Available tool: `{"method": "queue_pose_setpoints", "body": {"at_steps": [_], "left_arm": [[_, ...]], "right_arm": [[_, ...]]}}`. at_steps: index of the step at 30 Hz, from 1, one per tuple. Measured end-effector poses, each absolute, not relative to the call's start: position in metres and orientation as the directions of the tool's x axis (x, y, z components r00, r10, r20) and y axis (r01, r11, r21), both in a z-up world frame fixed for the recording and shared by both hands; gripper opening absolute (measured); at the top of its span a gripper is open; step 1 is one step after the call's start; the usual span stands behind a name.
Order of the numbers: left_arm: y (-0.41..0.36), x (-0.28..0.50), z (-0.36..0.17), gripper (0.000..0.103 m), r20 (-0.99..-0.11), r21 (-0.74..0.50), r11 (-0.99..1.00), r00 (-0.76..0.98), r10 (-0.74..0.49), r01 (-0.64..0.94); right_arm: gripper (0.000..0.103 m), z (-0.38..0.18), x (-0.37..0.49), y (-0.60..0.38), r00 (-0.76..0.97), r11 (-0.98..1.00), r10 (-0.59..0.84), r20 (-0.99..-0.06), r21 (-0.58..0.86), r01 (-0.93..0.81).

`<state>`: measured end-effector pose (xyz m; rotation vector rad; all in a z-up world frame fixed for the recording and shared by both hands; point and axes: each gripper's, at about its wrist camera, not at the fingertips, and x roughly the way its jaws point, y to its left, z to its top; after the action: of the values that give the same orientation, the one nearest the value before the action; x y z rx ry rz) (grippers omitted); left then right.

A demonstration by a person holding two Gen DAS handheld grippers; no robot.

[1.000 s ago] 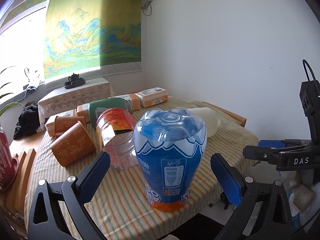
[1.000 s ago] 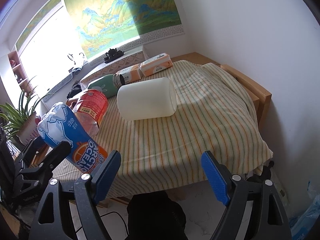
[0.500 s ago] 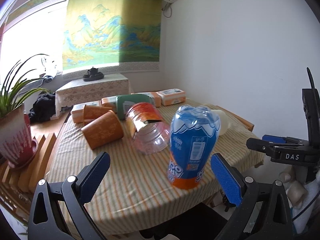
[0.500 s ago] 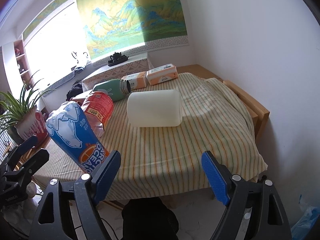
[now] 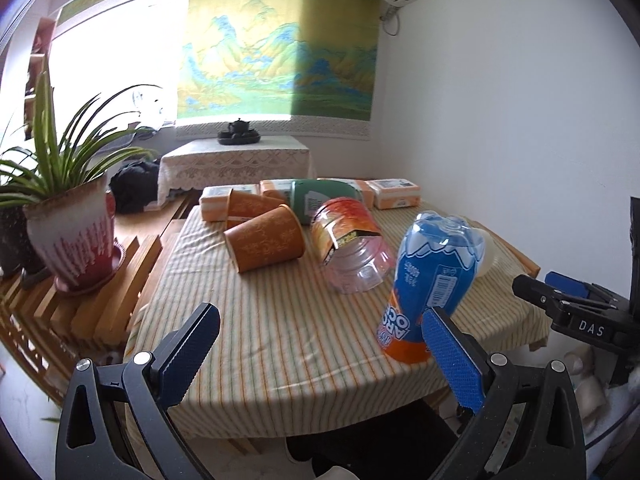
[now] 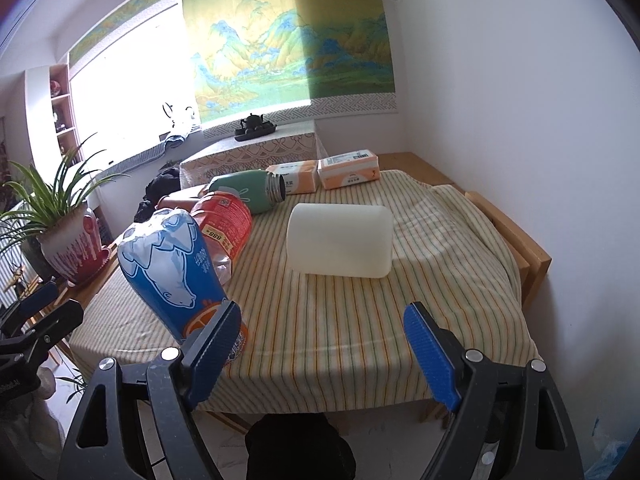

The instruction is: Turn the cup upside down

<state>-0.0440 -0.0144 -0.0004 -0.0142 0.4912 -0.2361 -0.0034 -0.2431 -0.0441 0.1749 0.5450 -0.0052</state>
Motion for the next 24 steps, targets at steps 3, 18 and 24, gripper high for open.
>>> {"method": "queue_pose_setpoints", "body": {"at_steps": [3, 18, 24], "left_arm": [[-0.013, -0.045, 0.001, 0.102, -0.456, -0.073, 0.982, 0.869, -0.19, 0.176], [-0.023, -0.052, 0.009, 0.102, -0.405, -0.05, 0.995, 0.909, -0.099, 0.087], [-0.025, -0.055, 0.009, 0.102, -0.405, -0.049, 0.995, 0.909, -0.098, 0.085]], "right_arm": [[0.084, -0.044, -0.005, -0.242, 0.872, 0.986, 0.031, -0.489, 0.156, 0.052], [0.099, -0.034, -0.022, -0.238, 0.928, 0.989, -0.079, -0.365, 0.087, 0.118], [0.099, -0.03, -0.028, -0.236, 0.935, 0.988, -0.094, -0.341, 0.08, 0.128]]}}
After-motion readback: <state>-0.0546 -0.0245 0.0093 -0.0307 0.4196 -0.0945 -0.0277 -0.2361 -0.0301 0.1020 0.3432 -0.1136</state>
